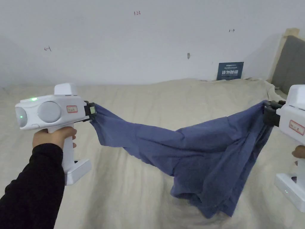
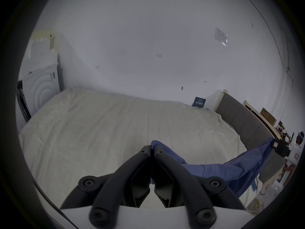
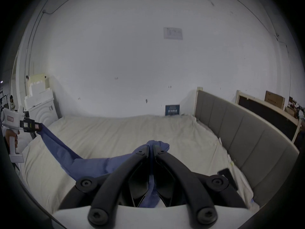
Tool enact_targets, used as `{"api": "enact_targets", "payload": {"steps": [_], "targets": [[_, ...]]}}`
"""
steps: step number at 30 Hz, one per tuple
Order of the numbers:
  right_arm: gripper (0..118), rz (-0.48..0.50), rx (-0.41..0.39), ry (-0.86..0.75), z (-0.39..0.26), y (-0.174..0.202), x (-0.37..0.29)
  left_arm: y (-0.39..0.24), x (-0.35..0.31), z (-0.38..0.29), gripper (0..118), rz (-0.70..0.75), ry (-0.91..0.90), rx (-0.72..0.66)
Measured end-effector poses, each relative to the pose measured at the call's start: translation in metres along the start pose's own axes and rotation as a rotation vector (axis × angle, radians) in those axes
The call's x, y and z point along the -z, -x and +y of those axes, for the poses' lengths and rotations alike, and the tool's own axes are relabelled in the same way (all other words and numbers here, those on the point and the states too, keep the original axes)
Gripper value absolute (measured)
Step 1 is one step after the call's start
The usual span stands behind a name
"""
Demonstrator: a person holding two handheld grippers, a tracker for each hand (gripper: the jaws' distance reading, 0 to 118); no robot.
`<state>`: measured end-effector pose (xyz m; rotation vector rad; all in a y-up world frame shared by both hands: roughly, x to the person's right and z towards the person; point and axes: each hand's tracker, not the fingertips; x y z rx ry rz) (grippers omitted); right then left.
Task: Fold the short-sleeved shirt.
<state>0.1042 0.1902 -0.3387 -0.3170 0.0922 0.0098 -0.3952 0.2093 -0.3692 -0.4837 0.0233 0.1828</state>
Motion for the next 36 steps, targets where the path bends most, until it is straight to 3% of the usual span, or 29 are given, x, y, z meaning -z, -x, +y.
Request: {"api": "enact_targets", "payload": {"steps": [12,22,29,36], "targets": [[2,-0.072,-0.022,-0.202,0.106,0.011,0.038,-0.001,-0.022,0.116,0,0.106,-0.188,0.079],[2,-0.05,-0.055,-0.329,0.165,0.018,0.066,0.018,-0.018,0.172,0,0.198,-0.287,0.109],[2,-0.028,-0.061,-0.287,0.135,0.03,0.086,0.026,-0.006,0.151,0,0.199,-0.295,0.089],[2,0.02,-0.037,-0.152,0.042,0.035,0.08,0.052,0.005,0.059,0,0.185,-0.172,0.041]]}}
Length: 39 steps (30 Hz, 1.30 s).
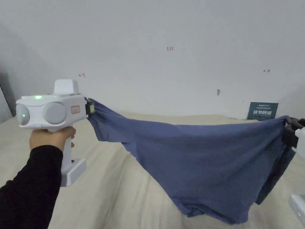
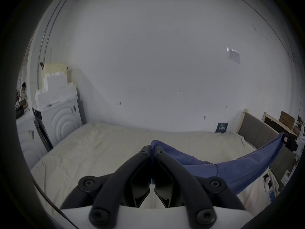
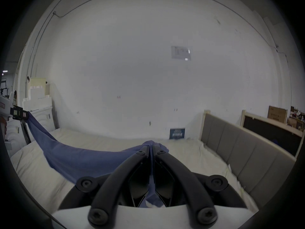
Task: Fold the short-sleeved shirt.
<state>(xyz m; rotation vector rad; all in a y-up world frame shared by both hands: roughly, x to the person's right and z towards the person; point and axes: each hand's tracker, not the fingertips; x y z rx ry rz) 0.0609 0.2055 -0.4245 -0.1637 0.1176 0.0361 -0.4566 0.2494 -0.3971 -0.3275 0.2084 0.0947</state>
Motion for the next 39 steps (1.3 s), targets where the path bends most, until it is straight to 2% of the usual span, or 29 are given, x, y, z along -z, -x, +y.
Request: {"api": "enact_targets", "payload": {"steps": [4,10,14,18,24,31,39], "targets": [[2,0.023,0.007,0.092,-0.064,0.005,-0.037,0.019,-0.015,-0.076,0,0.004,0.115,-0.023],[2,0.011,0.101,0.278,-0.168,0.011,-0.11,0.05,-0.047,-0.196,0,0.005,0.307,-0.143],[2,0.0,0.134,0.396,-0.234,0.006,-0.15,0.064,-0.077,-0.262,0,0.049,0.414,-0.13],[2,-0.022,0.168,0.479,-0.273,0.015,-0.194,0.076,-0.107,-0.31,0,0.064,0.495,-0.145],[2,-0.006,0.168,0.512,-0.296,0.025,-0.24,0.089,-0.138,-0.343,0,0.086,0.55,-0.129],[2,0.018,0.14,0.534,-0.297,0.036,-0.273,0.1,-0.158,-0.35,0,0.084,0.587,-0.106],[2,-0.016,0.164,0.653,-0.336,0.037,-0.273,0.103,-0.149,-0.37,0,0.113,0.651,-0.118]]}}
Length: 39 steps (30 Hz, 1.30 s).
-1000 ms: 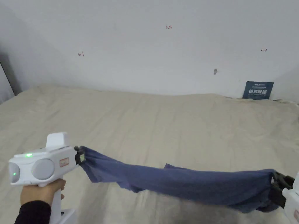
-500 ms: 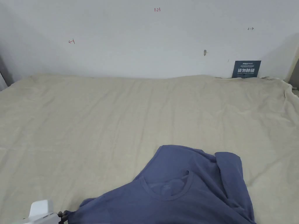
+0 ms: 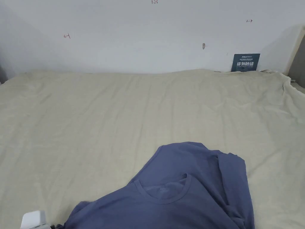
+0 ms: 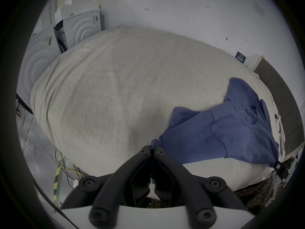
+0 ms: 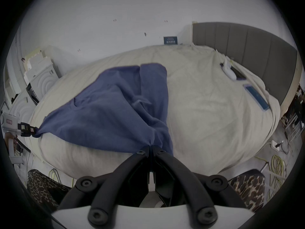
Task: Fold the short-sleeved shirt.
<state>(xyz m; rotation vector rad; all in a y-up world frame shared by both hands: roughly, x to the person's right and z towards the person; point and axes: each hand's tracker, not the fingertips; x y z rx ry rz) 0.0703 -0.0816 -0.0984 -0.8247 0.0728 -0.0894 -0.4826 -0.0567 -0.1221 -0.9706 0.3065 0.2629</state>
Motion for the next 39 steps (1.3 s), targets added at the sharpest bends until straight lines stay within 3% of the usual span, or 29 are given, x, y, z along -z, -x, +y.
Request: {"api": "enact_targets", "payload": {"steps": [8,10,11,13,15,21,25,29,32,35,37,39], "targets": [[2,-0.027,0.004,0.082,0.004,0.012,0.014,-0.008,0.013,-0.012,2,0.042,0.04,0.006],[5,-0.028,-0.007,0.09,0.006,0.015,0.011,-0.01,0.011,-0.011,16,0.049,0.042,0.0],[12,-0.021,-0.006,0.101,0.008,0.016,0.008,-0.011,0.008,-0.009,25,0.044,0.043,-0.003],[57,-0.014,-0.003,0.109,0.013,0.017,-0.001,-0.014,-0.001,-0.006,73,0.011,0.045,-0.007],[96,0.008,0.012,0.077,0.023,0.019,-0.014,-0.02,-0.015,-0.002,107,0.002,0.002,-0.02],[98,0.022,-0.048,-0.215,0.095,0.012,-0.061,-0.058,-0.084,0.034,110,-0.042,-0.252,0.09],[98,0.057,-0.064,-0.411,0.147,0.012,-0.093,-0.085,-0.124,0.058,110,-0.078,-0.413,0.088],[96,0.048,-0.081,-0.55,0.18,0.018,-0.116,-0.106,-0.153,0.077,108,-0.105,-0.534,0.061],[90,0.035,-0.105,-0.592,0.192,0.02,-0.126,-0.117,-0.168,0.083,87,-0.143,-0.596,0.04],[51,0.04,-0.122,-0.606,0.194,0.023,-0.129,-0.125,-0.175,0.083,45,-0.184,-0.646,0.036],[0,0.042,-0.129,-0.612,0.192,0.019,-0.125,-0.129,-0.175,0.079,5,-0.207,-0.666,0.04],[0,0.031,-0.134,-0.62,0.186,0.02,-0.12,-0.13,-0.174,0.075,0,-0.226,-0.669,0.026]]}}
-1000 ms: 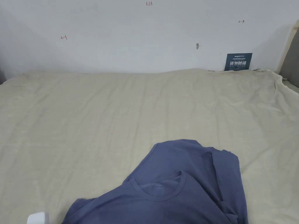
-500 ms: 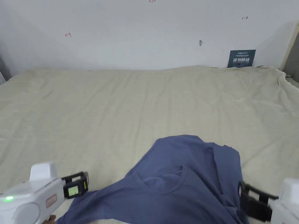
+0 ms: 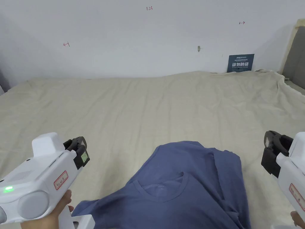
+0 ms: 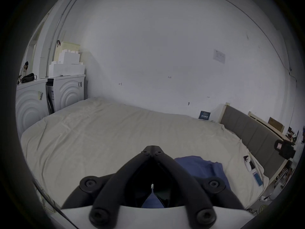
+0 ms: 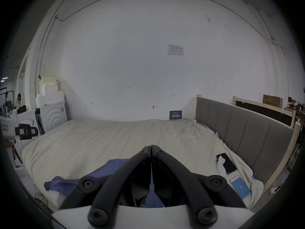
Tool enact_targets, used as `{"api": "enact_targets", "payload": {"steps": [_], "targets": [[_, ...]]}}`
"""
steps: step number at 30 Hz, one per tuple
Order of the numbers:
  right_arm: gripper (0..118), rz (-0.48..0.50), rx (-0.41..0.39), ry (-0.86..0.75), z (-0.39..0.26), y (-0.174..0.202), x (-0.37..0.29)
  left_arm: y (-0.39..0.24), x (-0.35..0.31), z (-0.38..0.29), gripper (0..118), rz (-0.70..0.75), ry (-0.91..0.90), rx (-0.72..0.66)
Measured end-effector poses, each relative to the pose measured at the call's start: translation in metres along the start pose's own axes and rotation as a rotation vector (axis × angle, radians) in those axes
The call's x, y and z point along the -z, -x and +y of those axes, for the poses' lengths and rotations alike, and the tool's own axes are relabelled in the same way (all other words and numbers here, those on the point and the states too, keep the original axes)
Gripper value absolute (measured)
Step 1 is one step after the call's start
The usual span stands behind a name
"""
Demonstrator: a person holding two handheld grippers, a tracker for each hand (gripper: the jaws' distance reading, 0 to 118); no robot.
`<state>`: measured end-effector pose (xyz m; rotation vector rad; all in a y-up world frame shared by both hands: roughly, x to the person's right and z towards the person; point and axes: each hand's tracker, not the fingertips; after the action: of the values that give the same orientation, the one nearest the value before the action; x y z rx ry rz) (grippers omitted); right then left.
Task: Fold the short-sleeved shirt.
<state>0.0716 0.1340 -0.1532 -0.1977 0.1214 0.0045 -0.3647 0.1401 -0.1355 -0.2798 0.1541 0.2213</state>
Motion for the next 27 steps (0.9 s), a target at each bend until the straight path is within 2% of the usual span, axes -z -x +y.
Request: {"api": "enact_targets", "payload": {"steps": [2,3,10,15,17,19,20,21,22,24,27], "targets": [[0,0.054,0.0,0.041,-0.002,0.003,-0.001,0.001,0.001,-0.002,0,-0.024,0.022,-0.028],[0,0.026,0.003,0.035,-0.004,0.005,-0.001,0.002,0.001,-0.003,0,-0.025,0.036,-0.035],[0,0.029,0.013,0.034,-0.006,-0.001,-0.002,0.012,0.005,-0.01,0,-0.003,0.099,0.011],[0,0.039,0.008,0.048,-0.006,-0.001,-0.001,0.038,0.015,-0.022,0,0.085,0.231,0.02],[0,0.05,0.008,0.059,-0.009,0.001,0.0,0.056,0.023,-0.033,0,0.122,0.308,-0.028],[0,0.053,0.003,0.071,-0.011,0.003,0.004,0.074,0.03,-0.044,12,0.162,0.388,-0.094],[0,0.055,0.002,0.079,-0.012,0.004,0.005,0.082,0.033,-0.051,25,0.175,0.401,-0.124],[0,0.058,0.002,0.086,-0.015,0.005,0.006,0.09,0.038,-0.058,52,0.186,0.435,-0.139],[0,0.06,0.003,0.093,-0.016,0.008,0.009,0.097,0.043,-0.064,73,0.202,0.475,-0.152],[0,0.066,0.006,0.107,-0.02,0.01,0.011,0.105,0.048,-0.079,102,0.261,0.521,-0.147],[0,0.083,0.002,0.136,-0.026,0.015,0.017,0.118,0.057,-0.102,104,0.343,0.571,-0.135]]}}
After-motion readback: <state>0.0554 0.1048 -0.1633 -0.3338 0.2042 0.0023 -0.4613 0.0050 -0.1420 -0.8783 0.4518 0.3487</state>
